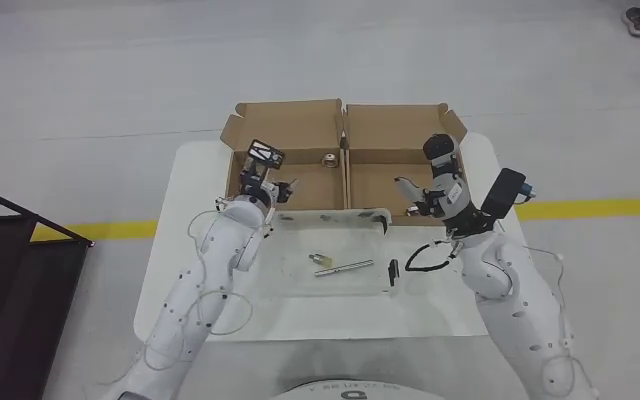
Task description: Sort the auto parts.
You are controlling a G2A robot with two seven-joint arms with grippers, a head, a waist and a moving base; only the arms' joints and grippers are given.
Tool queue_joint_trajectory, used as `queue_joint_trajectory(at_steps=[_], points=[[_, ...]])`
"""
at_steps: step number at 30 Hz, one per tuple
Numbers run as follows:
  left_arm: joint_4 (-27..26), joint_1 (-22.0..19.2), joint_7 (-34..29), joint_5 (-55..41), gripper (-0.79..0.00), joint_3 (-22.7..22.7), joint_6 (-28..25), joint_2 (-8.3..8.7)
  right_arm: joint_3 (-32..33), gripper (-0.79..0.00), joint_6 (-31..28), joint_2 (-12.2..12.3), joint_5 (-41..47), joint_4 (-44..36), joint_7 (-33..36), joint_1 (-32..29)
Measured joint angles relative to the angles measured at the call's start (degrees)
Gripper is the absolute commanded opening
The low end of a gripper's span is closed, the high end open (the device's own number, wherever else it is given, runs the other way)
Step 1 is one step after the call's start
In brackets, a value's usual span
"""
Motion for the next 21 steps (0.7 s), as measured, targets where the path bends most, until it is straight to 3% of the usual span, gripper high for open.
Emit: queue_joint_trajectory(at_steps=[4, 9, 14, 21], points=[[-4.21, 3.83, -5.36, -9.53, 0.0, -7.36, -9.62, 1.3, 0.0, 0.0, 0.0, 0.0, 0.0, 0.0, 0.0, 0.0], [-7.71, 7.16, -8.55, -15.75, 0.0, -12.72, -15.98, 2.26, -0.38, 0.0, 0.14, -0.06, 1.32, -0.04, 1.4, 0.34], [-11.52, 10.23, -9.1, -14.24, 0.0, -11.79, -19.18, 2.72, -1.79, 0.0, -0.59, -0.16, 3.26, 0.2, 6.04, 2.66], [-11.6, 10.87, -8.55, -14.23, 0.0, -10.49, -19.19, 2.69, -2.37, 0.0, -2.08, -0.2, 3.39, 0.31, 7.41, 4.14]])
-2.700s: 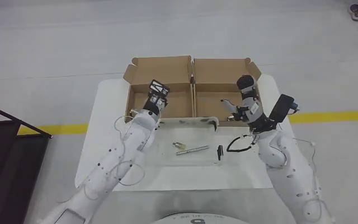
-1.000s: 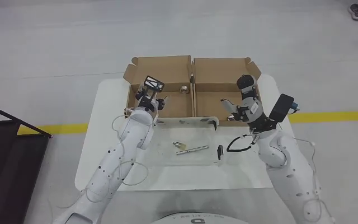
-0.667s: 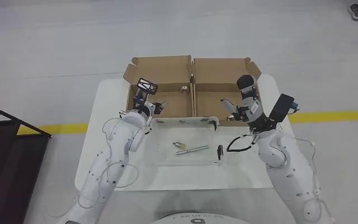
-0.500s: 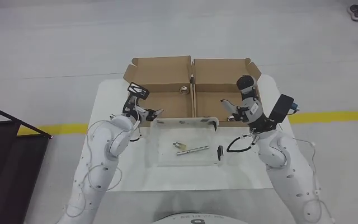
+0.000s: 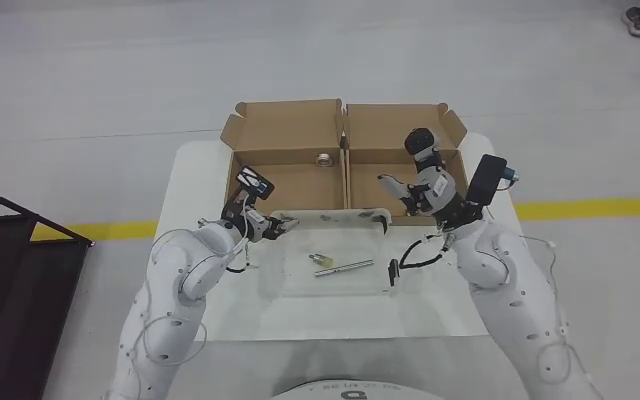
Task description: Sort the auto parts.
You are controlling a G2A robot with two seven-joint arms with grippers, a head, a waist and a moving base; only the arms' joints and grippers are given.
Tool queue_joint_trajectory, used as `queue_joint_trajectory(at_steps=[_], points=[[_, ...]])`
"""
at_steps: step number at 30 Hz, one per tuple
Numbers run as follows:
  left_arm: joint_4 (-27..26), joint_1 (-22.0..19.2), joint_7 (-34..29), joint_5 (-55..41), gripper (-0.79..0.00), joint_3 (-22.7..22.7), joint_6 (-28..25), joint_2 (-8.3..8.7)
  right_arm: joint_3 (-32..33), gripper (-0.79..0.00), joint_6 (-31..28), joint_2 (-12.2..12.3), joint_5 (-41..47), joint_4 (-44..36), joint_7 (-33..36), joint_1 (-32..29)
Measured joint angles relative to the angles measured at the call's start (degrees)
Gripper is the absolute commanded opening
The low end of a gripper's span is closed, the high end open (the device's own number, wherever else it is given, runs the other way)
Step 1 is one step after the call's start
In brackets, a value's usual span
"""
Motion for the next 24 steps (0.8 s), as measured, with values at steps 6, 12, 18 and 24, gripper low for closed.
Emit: queue_joint_trajectory(at_steps=[6, 12, 18, 24], points=[[-0.01, 0.0, -0.01, 0.01, 0.0, 0.0, 0.0, 0.0, 0.01, 0.0, 0.04, 0.0, 0.0, 0.0, -0.02, -0.02], [-0.01, 0.0, -0.01, 0.02, 0.0, 0.0, 0.0, 0.0, 0.01, 0.0, 0.04, 0.0, 0.0, -0.01, -0.03, -0.02], [1.71, -0.17, 3.57, 4.23, 0.0, 2.65, -6.64, 0.43, 0.01, 0.0, 0.04, 0.0, 0.0, -0.01, -0.03, -0.02], [-4.3, 3.39, 5.58, 16.2, 0.0, 7.7, -17.44, 1.41, 0.01, 0.0, 0.04, 0.0, 0.0, -0.01, -0.03, -0.02]])
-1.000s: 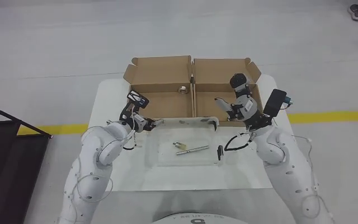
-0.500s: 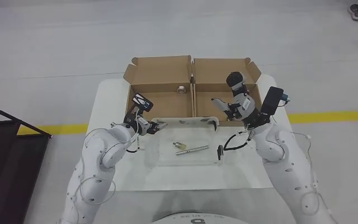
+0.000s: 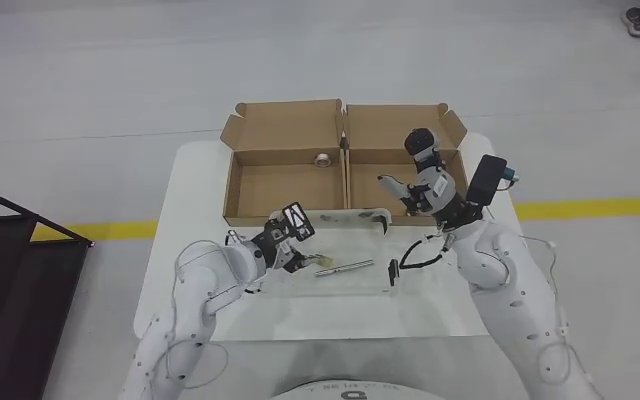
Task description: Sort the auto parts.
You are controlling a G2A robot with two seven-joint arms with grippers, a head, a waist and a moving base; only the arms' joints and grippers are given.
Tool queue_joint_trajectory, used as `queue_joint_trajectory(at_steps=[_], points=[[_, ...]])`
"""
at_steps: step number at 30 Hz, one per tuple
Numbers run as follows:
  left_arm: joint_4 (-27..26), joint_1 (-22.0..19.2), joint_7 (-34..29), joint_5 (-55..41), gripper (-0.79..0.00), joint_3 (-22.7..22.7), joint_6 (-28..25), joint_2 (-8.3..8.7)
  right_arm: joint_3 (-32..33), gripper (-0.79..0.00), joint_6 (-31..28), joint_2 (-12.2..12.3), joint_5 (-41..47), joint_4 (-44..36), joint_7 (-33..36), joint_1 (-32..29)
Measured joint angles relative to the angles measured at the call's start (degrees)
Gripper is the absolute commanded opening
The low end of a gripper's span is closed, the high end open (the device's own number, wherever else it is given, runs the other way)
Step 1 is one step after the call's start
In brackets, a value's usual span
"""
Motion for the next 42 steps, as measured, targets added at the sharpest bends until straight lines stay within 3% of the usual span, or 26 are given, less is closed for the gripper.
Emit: queue_joint_trajectory(at_steps=[3, 11, 15, 18, 20, 22, 27, 37, 42], points=[[-0.06, 0.68, 0.88, 1.18, 0.0, 1.05, -1.41, 0.22, 0.0, 0.0, 0.0, 0.0, 0.0, 0.0, 0.0, 0.0], [3.75, -2.83, 0.08, -0.85, -0.172, 5.15, 0.88, -0.27, 0.0, 0.0, 0.0, 0.0, 0.0, 0.0, 0.0, 0.0], [6.93, -6.42, -4.23, 1.2, -0.154, 9.22, -1.69, -0.59, 0.0, 0.0, 0.0, 0.0, 0.0, 0.0, 0.0, 0.0], [9.55, -8.96, -6.92, 1.79, -0.252, 12.42, -3.01, -0.99, 0.0, 0.0, 0.0, 0.0, 0.0, 0.0, 0.0, 0.0], [11.01, -10.44, -7.51, 0.86, -0.419, 13.45, -2.7, -1.24, 0.0, 0.0, 0.0, 0.0, 0.0, 0.0, 0.0, 0.0], [12.16, -11.65, -7.81, -0.05, -0.483, 14.02, -1.87, -1.45, 0.0, 0.0, 0.0, 0.0, 0.0, 0.0, 0.0, 0.0], [13.93, -13.29, -8.83, -1.26, -0.551, 15.39, -1.51, -1.7, 0.0, 0.0, 0.0, 0.0, 0.0, 0.0, 0.0, 0.0], [16.18, -15.11, -10.68, -1.97, -0.551, 16.1, -1.9, -1.55, 0.0, 0.0, 0.0, 0.0, 0.0, 0.0, 0.0, 0.0], [16.31, -15.37, -11.23, -2.11, -0.6, 16.66, -2.51, -1.42, 0.0, 0.0, 0.0, 0.0, 0.0, 0.0, 0.0, 0.0]])
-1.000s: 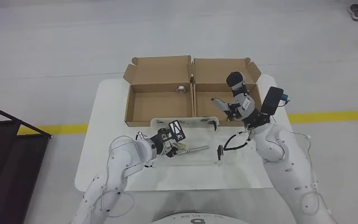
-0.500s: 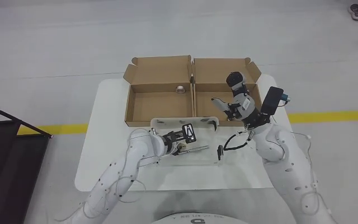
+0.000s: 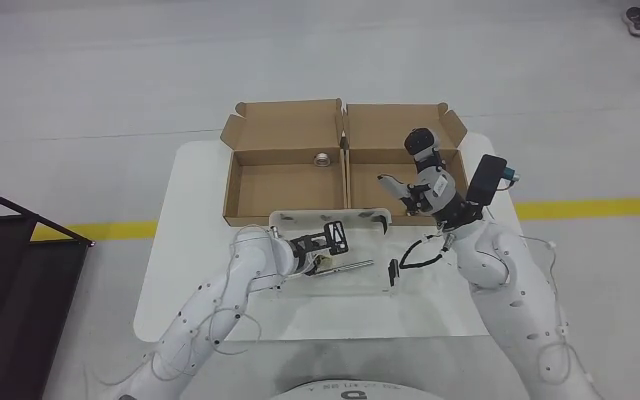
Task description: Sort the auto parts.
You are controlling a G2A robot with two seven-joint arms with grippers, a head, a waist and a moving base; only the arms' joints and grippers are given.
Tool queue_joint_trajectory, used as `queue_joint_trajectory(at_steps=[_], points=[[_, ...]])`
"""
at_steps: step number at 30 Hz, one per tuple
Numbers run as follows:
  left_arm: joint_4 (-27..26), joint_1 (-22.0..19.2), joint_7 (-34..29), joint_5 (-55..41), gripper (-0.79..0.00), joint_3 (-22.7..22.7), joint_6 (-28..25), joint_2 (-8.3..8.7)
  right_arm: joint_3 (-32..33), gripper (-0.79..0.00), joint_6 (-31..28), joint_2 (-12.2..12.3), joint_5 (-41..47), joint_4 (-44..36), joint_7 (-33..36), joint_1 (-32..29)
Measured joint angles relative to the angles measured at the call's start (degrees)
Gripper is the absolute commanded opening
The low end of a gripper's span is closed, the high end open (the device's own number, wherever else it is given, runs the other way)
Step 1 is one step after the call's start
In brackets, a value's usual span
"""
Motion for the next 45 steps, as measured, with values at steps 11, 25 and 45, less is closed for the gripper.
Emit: queue_joint_trajectory(at_steps=[11, 25, 45], points=[[-1.35, 0.54, -0.55, -3.76, -0.462, -0.38, -2.87, 0.68, 0.0, 0.0, 0.0, 0.0, 0.0, 0.0, 0.0, 0.0], [-1.54, -0.02, -0.82, -1.78, -0.419, 1.13, -1.92, 1.25, 0.0, 0.0, 0.0, 0.0, 0.0, 0.0, 0.0, 0.0], [3.21, -4.25, -0.58, 0.75, -0.511, 6.02, 1.35, 0.35, 0.0, 0.0, 0.0, 0.0, 0.0, 0.0, 0.0, 0.0]])
